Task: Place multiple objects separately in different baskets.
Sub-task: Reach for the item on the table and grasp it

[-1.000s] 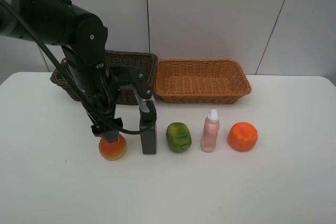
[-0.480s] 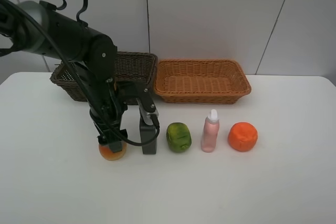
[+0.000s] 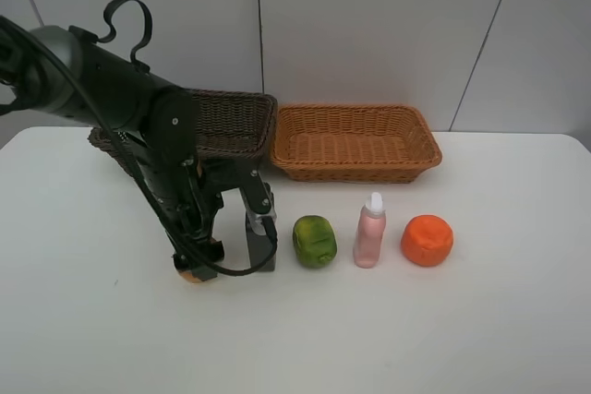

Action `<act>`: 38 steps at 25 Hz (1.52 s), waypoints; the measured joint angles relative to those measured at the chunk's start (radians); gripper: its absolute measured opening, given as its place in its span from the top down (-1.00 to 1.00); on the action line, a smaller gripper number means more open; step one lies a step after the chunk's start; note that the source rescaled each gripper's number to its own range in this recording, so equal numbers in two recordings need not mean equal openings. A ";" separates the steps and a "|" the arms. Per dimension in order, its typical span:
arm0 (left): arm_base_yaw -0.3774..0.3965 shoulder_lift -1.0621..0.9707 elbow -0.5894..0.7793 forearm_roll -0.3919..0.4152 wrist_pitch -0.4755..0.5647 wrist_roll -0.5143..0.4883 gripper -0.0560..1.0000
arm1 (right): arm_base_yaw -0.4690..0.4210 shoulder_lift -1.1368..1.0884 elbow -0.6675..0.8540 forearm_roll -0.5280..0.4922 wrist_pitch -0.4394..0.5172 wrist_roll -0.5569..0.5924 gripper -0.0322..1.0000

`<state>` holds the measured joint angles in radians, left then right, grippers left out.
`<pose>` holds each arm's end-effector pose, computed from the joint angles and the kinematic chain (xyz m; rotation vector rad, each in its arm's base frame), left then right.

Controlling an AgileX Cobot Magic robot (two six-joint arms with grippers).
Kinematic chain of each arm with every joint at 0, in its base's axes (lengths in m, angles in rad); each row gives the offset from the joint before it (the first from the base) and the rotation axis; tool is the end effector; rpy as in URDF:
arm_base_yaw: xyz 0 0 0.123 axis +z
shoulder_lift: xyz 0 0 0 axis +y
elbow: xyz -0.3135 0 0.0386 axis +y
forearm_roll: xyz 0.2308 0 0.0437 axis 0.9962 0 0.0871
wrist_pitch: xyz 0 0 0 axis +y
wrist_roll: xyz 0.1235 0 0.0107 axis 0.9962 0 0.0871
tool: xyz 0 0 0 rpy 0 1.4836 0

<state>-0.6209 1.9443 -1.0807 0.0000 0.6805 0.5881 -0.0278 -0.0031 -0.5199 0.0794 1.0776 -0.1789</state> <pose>0.2826 -0.2022 0.1306 1.7208 2.4912 -0.0028 -0.0248 0.0094 0.2581 -0.1592 2.0296 -0.0350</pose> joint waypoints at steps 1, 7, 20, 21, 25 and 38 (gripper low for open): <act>0.000 0.000 0.002 -0.007 -0.007 0.000 -1.00 | 0.000 0.000 0.000 0.000 0.000 0.000 -1.00; 0.000 0.000 0.014 -0.012 -0.029 0.000 -1.00 | 0.000 0.000 0.000 0.000 0.000 0.000 -1.00; 0.000 -0.003 0.043 -0.031 -0.072 0.000 -1.00 | 0.000 0.000 0.000 0.000 0.000 0.000 -1.00; 0.000 -0.004 0.043 -0.031 -0.073 0.000 -1.00 | 0.000 0.000 0.000 0.000 0.000 0.000 -1.00; 0.000 -0.017 0.048 -0.034 -0.073 0.000 -1.00 | 0.000 0.000 0.000 0.000 0.000 0.000 -1.00; 0.000 -0.067 0.054 -0.034 -0.021 0.000 -1.00 | 0.000 0.000 0.000 0.000 0.000 0.000 -1.00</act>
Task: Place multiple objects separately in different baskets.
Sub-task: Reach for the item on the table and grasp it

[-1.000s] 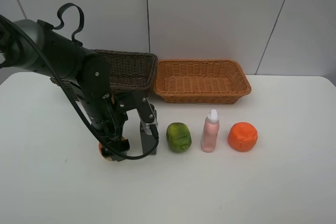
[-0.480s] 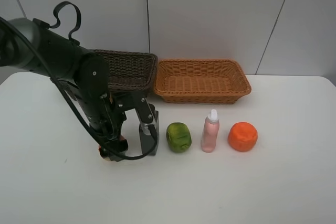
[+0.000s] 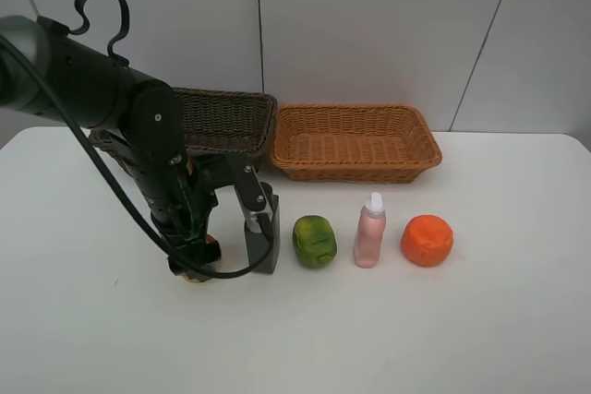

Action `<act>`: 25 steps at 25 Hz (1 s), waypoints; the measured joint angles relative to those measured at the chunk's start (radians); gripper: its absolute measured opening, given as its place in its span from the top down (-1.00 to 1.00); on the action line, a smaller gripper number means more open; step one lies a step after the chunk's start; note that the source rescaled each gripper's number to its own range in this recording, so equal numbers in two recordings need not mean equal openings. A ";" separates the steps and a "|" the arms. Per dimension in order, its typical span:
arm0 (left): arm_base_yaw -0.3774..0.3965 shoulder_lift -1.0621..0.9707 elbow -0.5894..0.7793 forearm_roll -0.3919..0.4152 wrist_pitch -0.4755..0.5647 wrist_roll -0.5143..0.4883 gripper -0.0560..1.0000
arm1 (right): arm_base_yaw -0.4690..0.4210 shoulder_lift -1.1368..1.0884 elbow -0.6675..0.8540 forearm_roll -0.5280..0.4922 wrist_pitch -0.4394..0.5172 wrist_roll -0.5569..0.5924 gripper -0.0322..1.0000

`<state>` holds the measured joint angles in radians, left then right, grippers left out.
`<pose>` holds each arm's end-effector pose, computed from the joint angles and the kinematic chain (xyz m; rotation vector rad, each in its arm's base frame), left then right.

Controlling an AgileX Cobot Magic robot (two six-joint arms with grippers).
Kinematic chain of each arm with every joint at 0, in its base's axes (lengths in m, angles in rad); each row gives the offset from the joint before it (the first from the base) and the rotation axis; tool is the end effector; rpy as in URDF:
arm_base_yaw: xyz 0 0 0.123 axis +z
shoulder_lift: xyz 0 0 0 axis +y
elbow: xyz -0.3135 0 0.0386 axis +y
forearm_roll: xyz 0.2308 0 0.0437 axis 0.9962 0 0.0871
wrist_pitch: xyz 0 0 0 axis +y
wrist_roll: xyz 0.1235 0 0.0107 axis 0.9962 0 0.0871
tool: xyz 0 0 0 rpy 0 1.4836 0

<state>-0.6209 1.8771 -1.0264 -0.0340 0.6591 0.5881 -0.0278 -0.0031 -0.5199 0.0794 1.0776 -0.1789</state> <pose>0.2707 -0.1968 0.1430 1.6701 2.4844 -0.0378 -0.0248 0.0094 0.2581 -0.1592 2.0296 -0.0350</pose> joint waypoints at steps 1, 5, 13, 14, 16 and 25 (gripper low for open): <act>0.000 0.000 0.000 0.000 0.007 0.000 -1.00 | 0.000 0.000 0.000 0.000 0.000 0.000 -1.00; 0.010 -0.003 0.007 0.003 0.026 0.000 -1.00 | 0.000 0.000 0.000 0.000 0.000 0.000 -1.00; 0.059 -0.020 0.075 0.018 0.026 0.005 -1.00 | 0.000 0.000 0.000 0.000 0.000 0.000 -1.00; 0.063 -0.021 0.075 0.018 0.025 0.005 -1.00 | 0.000 0.000 0.000 0.000 0.000 0.000 -1.00; 0.068 -0.021 0.079 0.019 0.010 0.005 -1.00 | 0.000 0.000 0.000 0.000 0.000 0.000 -1.00; 0.070 0.000 0.080 -0.002 -0.141 0.005 -1.00 | 0.000 0.000 0.000 0.000 0.000 0.000 -1.00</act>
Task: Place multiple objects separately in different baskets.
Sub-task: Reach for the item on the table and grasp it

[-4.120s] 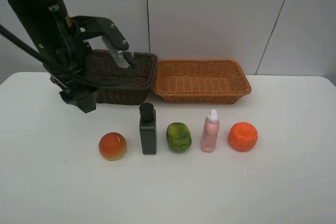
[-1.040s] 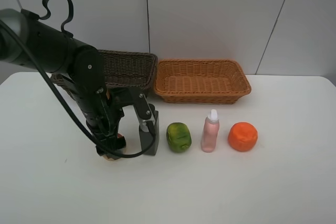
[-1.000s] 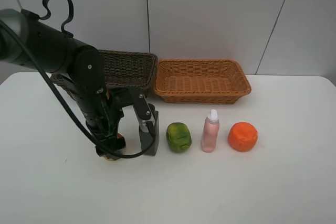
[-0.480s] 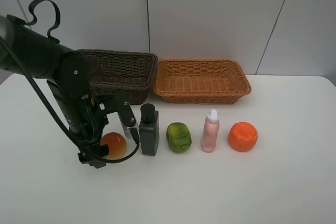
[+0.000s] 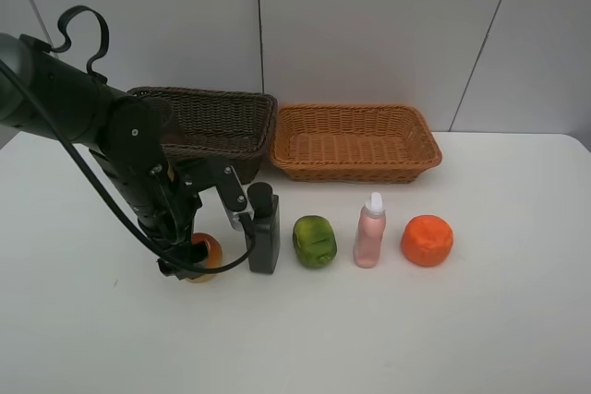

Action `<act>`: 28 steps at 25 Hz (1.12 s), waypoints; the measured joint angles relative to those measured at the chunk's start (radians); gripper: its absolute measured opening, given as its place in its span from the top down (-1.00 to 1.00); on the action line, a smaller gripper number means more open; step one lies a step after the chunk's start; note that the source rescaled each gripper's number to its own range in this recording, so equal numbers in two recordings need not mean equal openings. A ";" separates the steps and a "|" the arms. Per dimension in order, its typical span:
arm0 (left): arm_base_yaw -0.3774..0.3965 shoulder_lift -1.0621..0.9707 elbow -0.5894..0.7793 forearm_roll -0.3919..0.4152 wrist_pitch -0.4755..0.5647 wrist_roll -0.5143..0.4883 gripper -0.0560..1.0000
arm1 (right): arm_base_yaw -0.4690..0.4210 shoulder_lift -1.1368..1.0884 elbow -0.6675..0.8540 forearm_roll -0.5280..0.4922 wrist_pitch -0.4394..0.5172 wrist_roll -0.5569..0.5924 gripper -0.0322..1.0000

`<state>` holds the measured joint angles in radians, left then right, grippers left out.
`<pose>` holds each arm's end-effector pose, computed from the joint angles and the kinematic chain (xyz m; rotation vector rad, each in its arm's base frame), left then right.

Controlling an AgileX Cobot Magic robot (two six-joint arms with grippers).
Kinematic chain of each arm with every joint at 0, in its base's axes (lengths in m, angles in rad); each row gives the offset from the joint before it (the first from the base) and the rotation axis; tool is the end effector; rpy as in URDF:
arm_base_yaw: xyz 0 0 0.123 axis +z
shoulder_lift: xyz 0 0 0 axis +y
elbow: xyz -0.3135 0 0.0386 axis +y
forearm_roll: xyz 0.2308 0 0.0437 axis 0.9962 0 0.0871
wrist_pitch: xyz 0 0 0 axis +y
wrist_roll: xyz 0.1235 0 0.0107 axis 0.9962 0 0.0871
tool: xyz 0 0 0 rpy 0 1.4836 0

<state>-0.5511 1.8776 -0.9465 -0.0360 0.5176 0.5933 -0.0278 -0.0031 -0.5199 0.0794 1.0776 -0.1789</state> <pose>0.2800 -0.1747 0.1299 1.5511 2.4879 -0.0244 -0.0248 0.0094 0.2581 -0.1592 2.0296 -0.0350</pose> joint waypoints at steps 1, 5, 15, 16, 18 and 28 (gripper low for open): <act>0.000 0.000 0.000 -0.001 -0.008 0.000 -1.00 | 0.000 0.000 0.000 0.000 0.000 0.000 -1.00; 0.000 0.000 0.000 -0.018 -0.031 0.000 -1.00 | 0.000 0.000 0.000 0.000 0.000 0.000 -1.00; 0.000 0.045 0.001 -0.050 -0.045 0.016 -1.00 | 0.000 0.000 0.000 0.000 0.000 0.000 -1.00; 0.000 0.046 0.001 -0.050 -0.050 0.018 -1.00 | 0.000 0.000 0.000 0.000 0.000 0.000 -1.00; 0.000 0.046 0.001 -0.050 -0.061 0.020 -1.00 | 0.000 0.000 0.000 0.000 0.000 0.000 -1.00; 0.000 0.046 0.001 -0.088 -0.086 0.021 -0.93 | 0.000 0.000 0.000 0.000 0.000 0.000 -1.00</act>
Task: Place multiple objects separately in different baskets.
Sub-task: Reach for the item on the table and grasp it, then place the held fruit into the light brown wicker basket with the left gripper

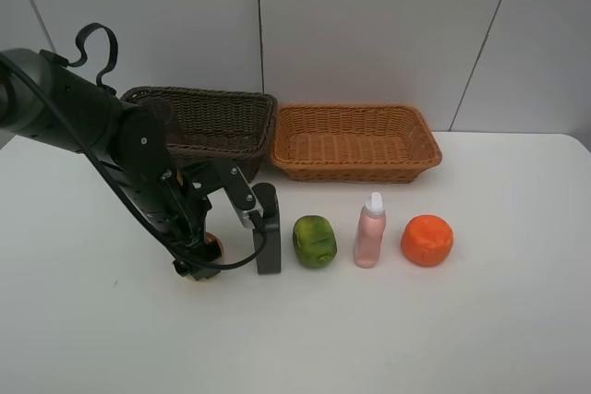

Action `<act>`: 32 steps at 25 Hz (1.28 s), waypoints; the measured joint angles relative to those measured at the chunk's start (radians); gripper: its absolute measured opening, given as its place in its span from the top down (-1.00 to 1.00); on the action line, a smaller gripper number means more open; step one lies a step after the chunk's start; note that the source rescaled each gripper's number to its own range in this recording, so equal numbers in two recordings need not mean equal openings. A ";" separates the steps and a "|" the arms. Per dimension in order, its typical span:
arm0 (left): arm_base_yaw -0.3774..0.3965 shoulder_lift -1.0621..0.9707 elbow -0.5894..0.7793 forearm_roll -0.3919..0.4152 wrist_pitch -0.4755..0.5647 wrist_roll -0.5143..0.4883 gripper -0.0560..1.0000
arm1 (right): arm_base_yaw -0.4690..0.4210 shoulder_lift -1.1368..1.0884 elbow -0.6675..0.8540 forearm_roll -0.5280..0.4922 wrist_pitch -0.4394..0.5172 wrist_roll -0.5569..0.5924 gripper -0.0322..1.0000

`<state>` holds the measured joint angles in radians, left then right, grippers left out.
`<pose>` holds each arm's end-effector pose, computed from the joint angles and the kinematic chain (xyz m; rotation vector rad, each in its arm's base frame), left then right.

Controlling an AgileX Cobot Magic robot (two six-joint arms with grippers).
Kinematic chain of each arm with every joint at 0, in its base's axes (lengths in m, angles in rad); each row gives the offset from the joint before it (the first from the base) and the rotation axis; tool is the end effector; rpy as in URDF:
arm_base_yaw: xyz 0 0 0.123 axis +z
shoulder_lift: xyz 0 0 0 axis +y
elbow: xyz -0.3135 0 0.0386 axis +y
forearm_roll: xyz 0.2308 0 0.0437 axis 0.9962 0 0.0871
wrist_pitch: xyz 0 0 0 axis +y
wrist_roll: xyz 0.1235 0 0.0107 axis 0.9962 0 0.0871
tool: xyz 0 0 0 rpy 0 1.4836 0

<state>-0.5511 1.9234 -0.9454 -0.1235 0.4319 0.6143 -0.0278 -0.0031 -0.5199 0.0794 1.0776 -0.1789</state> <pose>0.2866 -0.1837 0.1169 1.4610 2.4945 -0.0835 -0.0248 0.0094 0.2581 -0.1592 2.0296 -0.0350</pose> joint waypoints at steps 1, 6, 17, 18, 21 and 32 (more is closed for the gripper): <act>0.000 0.000 0.000 -0.004 0.000 0.000 -0.86 | 0.000 0.000 0.000 0.000 0.000 0.000 -1.00; 0.000 0.000 0.000 -0.011 0.000 0.000 -0.41 | 0.000 0.000 0.000 0.000 0.000 0.000 -1.00; 0.000 0.000 0.000 -0.012 0.015 -0.003 -0.41 | 0.000 0.000 0.000 0.000 0.000 0.000 -1.00; 0.000 0.000 0.000 -0.012 0.015 -0.003 -0.41 | 0.000 0.000 0.000 0.000 0.000 0.000 -1.00; 0.000 0.000 0.000 -0.012 0.015 -0.003 -0.41 | 0.000 0.000 0.000 0.000 0.000 0.000 -1.00; 0.000 -0.068 0.001 -0.009 0.075 -0.005 -0.41 | 0.000 0.000 0.000 0.000 0.000 0.000 -1.00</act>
<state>-0.5511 1.8549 -0.9445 -0.1329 0.5068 0.6089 -0.0278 -0.0031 -0.5199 0.0794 1.0776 -0.1789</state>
